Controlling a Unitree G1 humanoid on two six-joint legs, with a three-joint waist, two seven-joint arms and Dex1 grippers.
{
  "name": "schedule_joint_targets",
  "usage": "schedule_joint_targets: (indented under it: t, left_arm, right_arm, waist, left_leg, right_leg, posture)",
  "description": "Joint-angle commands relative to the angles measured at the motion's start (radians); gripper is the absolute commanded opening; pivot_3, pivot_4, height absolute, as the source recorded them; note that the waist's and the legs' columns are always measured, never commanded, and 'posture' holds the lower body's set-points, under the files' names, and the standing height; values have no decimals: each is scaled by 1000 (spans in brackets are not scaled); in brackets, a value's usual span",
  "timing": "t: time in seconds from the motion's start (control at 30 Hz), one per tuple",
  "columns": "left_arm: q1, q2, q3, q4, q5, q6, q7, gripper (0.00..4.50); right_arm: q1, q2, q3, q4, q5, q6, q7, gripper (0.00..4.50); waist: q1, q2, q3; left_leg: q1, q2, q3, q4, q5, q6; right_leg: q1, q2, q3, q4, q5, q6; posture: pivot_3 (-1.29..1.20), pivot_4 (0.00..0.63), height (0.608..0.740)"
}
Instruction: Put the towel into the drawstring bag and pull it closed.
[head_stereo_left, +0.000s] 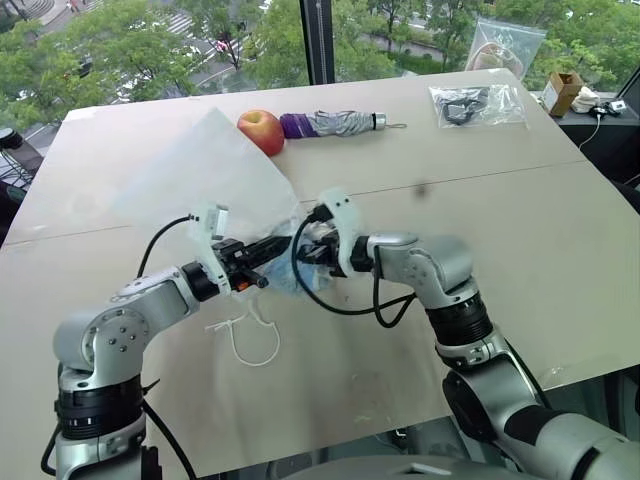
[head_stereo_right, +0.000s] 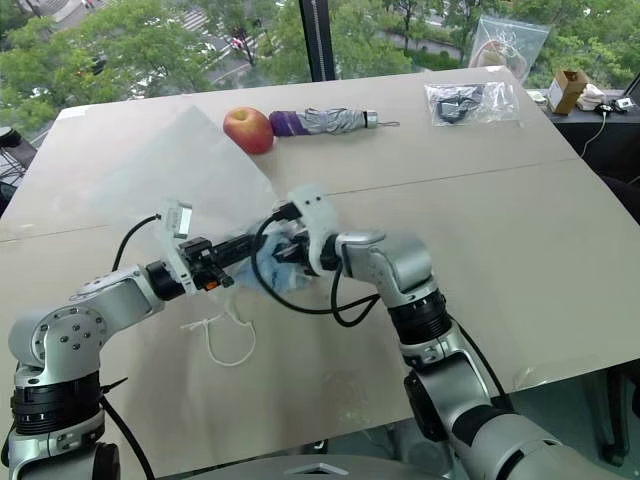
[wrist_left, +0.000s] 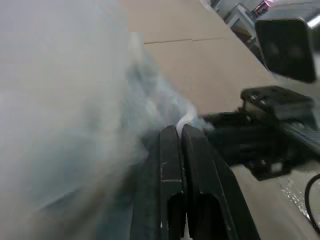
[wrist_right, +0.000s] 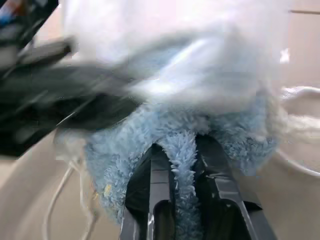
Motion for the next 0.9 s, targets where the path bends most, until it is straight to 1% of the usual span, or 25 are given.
schedule_joint_targets:
  t: [0.03,0.2,0.3,0.4,0.53,0.6,0.73,0.9]
  left_arm:
    - [-9,-19,10,-26,-54,11,16,0]
    - [-38,-70,24,-38,-143,29,72,0]
    - [-40,-80,10,-48,-161,29,96,0]
    - [-49,-92,8,-43,-180,25,117,0]
    - [-54,-96,-1,-41,-197,22,133,0]
    - [-60,-103,-5,-37,-204,18,140,0]
    - [-64,-126,-14,-26,-211,5,154,0]
    - [-66,-140,-41,-23,-198,-12,161,0]
  right_arm:
    - [2,129,-63,-27,89,12,-18,36]
    - [13,176,-157,-24,211,45,-51,36]
    - [12,196,-203,-3,278,37,-81,36]
    - [8,238,-273,25,363,16,-133,36]
    - [-6,268,-333,68,479,-21,-213,36]
    - [-19,293,-373,100,549,-59,-273,36]
    - [-41,367,-459,195,732,-189,-482,36]
    - [-65,377,-456,262,926,-320,-657,36]
  waist:
    - [-3,0,0]
    - [-5,0,0]
    - [-6,0,0]
    - [-6,0,0]
    - [-6,0,0]
    - [-6,0,0]
    - [-6,0,0]
    - [-9,0,0]
  left_leg:
    - [0,0,0,0,0,0]
    - [0,1,0,0,0,0]
    - [1,1,0,0,0,1]
    - [1,1,0,0,0,1]
    - [1,0,0,0,0,1]
    - [1,0,1,0,0,1]
    - [1,0,1,0,0,1]
    - [1,1,5,0,0,1]
  right_leg:
    - [0,0,0,0,0,0]
    - [0,0,0,2,0,0]
    - [0,0,1,2,0,0]
    - [0,1,0,3,0,0]
    - [0,1,1,3,0,0]
    - [0,1,1,3,0,0]
    - [0,1,1,3,0,0]
    - [0,1,2,4,0,0]
  posture:
    - [0,150,740]
    - [0,150,740]
    - [0,150,740]
    - [0,150,740]
    - [0,150,740]
    - [0,150,740]
    - [0,150,740]
    - [0,150,740]
